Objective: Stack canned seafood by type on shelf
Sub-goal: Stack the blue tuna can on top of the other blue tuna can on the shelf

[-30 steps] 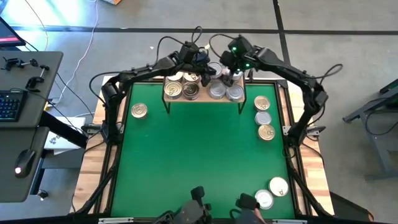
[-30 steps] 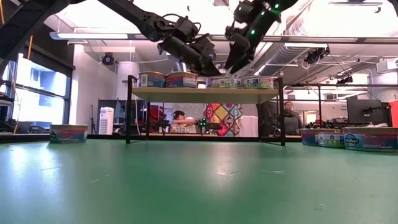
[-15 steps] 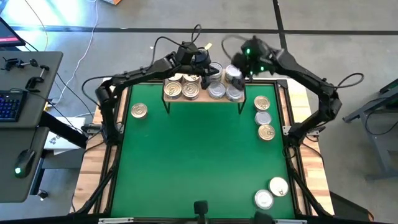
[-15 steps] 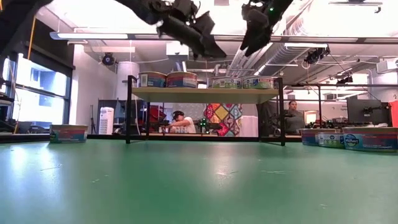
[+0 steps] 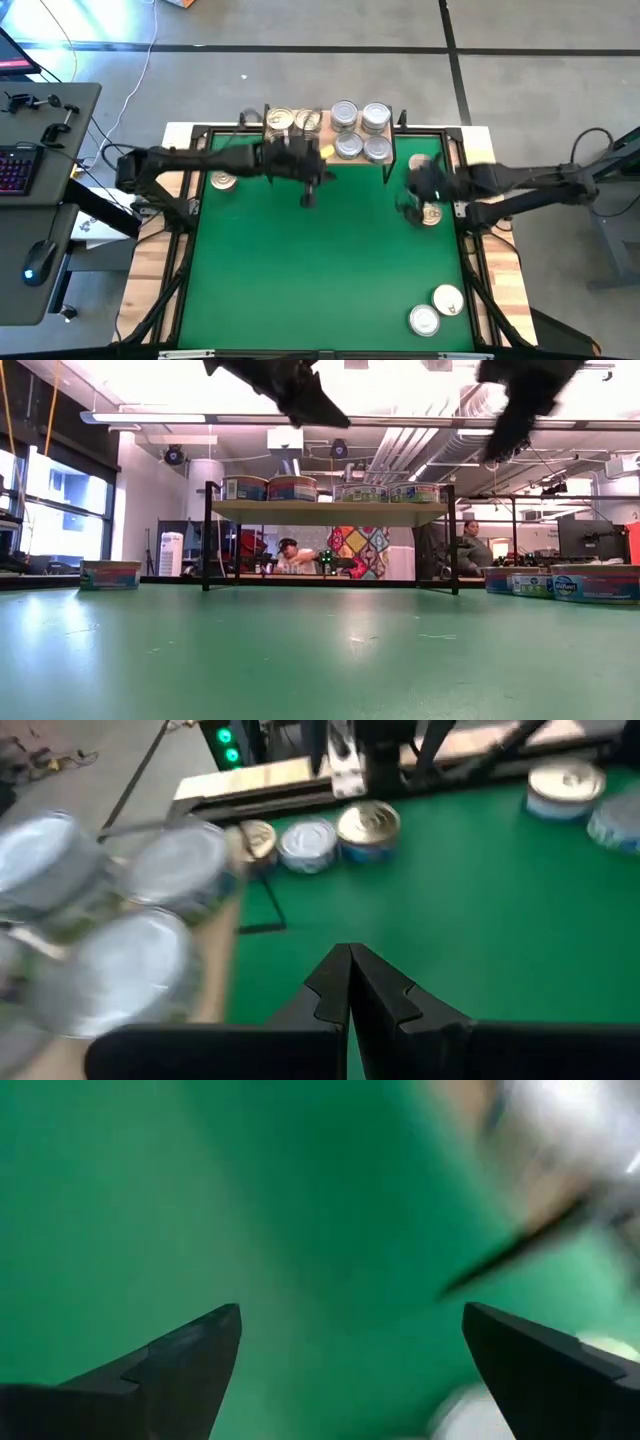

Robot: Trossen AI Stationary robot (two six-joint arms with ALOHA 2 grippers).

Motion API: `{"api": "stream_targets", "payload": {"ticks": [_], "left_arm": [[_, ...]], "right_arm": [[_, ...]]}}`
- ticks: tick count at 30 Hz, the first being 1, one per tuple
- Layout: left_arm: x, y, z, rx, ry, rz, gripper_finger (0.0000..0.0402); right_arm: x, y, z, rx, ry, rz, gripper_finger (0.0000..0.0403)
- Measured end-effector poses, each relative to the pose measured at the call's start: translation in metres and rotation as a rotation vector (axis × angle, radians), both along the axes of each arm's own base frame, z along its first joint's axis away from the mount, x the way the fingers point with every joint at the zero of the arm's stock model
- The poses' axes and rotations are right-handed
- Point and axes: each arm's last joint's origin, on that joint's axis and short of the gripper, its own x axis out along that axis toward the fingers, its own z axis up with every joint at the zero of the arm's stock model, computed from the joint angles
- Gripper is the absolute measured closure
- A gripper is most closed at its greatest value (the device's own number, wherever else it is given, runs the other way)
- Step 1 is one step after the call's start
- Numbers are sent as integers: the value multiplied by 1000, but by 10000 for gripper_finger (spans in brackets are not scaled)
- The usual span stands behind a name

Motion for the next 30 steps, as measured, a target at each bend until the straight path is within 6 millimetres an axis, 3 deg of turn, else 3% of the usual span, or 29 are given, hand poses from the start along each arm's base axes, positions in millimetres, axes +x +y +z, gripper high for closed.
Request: {"api": "stream_targets", "payload": {"ticks": [3,8,13,16,19,24,30], "left_arm": [[-1,-30,-27,22,6,-2,401],[-4,-75,-59,6,-50,-13,401],[-13,-104,-80,-43,-120,4,401],[-17,-112,-86,-71,-165,28,401],[-20,-116,-89,-90,-208,53,401],[-22,-116,-92,-99,-217,69,401],[-22,-116,-91,-99,-218,68,401]], "right_arm": [[-16,22,-24,171,57,-94,29],[-24,58,-59,332,184,-14,30],[-22,105,-64,387,283,112,30],[-23,130,-61,435,342,24,30],[-33,147,-70,474,461,-141,30],[-45,175,-92,553,613,-126,41],[-40,194,-110,562,617,-118,134]]}}
